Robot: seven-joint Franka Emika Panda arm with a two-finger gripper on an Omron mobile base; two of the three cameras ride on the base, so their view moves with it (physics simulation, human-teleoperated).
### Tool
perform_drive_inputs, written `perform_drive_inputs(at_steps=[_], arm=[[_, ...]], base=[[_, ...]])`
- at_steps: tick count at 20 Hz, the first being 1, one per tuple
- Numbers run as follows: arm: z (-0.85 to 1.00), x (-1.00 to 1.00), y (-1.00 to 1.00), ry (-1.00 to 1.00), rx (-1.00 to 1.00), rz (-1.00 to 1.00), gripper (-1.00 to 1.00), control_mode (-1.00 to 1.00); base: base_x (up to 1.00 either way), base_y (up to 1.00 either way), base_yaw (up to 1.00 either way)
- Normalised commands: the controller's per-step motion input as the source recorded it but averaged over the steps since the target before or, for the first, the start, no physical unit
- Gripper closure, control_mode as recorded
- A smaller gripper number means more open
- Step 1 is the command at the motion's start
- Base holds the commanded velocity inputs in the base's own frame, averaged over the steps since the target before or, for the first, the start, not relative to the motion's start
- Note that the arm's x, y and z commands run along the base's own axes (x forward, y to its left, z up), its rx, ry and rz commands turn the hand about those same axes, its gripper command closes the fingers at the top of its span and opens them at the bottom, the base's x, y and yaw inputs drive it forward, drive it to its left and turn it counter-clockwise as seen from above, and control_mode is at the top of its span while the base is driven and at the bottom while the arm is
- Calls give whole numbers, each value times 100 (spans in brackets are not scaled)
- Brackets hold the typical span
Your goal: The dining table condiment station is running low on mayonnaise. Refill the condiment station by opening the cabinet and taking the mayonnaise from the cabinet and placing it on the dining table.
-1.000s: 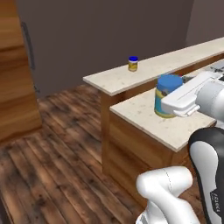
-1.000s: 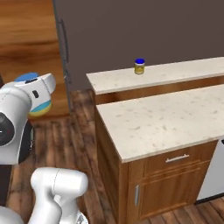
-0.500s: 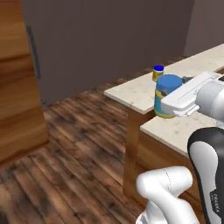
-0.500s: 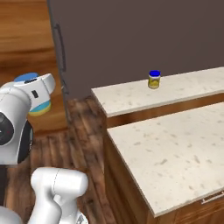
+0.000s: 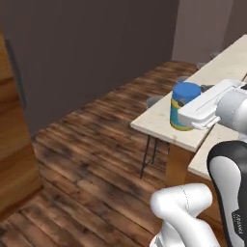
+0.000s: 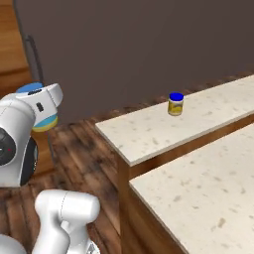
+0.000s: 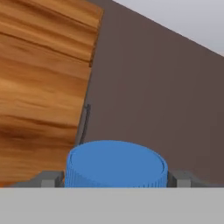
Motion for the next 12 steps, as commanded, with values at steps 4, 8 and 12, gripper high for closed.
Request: perform_drive_inputs(at_steps=[4, 8, 12], arm=[[0, 0, 0, 0, 0, 0, 100, 100], [0, 0, 0, 0, 0, 0, 100, 100], [0, 0, 0, 0, 0, 0, 100, 100]], base=[[100, 74, -41], [100, 78, -43], [100, 91, -47]])
